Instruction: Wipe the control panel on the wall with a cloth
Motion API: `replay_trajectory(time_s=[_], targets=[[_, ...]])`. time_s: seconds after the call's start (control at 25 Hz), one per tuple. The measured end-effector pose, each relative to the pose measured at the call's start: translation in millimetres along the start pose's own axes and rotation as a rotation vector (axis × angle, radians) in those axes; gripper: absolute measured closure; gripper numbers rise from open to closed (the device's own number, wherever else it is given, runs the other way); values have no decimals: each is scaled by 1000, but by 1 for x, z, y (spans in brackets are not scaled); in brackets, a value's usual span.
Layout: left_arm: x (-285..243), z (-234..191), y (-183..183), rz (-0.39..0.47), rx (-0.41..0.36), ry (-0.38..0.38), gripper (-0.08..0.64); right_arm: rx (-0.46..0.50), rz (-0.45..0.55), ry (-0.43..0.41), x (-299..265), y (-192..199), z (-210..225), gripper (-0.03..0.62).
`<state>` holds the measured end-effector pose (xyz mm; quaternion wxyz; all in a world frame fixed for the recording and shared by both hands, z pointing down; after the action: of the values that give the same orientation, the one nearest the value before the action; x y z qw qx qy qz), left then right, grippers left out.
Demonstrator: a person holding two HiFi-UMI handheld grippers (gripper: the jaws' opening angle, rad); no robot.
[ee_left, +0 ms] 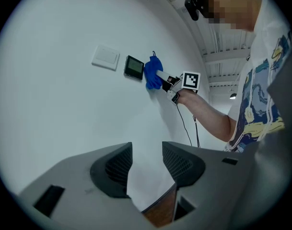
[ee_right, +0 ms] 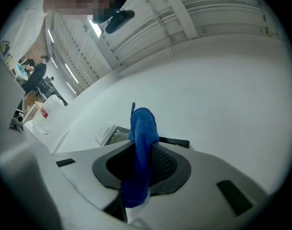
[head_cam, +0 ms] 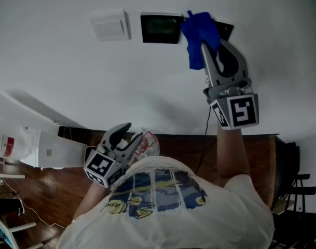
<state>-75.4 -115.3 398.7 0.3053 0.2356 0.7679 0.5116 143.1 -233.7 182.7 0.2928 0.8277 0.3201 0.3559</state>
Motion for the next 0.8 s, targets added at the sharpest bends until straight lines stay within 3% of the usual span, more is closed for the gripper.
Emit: replay_trajectory(time_s=[0.36, 0.8], targets=[[-28, 20, -2, -10, -7, 35, 383, 10, -41, 94, 36, 23, 51, 495], [-31, 29, -3, -16, -1, 50, 383, 13, -115, 202, 69, 44, 82, 497]])
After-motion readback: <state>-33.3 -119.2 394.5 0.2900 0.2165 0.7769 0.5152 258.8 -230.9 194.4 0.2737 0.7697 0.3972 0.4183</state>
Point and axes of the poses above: the fingertips, and each gripper's own axes: x backward along the fingers, z to its right, y out of its underside, the point moved 4 cm from there along x, backward along the fingers, and after that the axes turned 13 degrees about x, right-handed, at the moved point
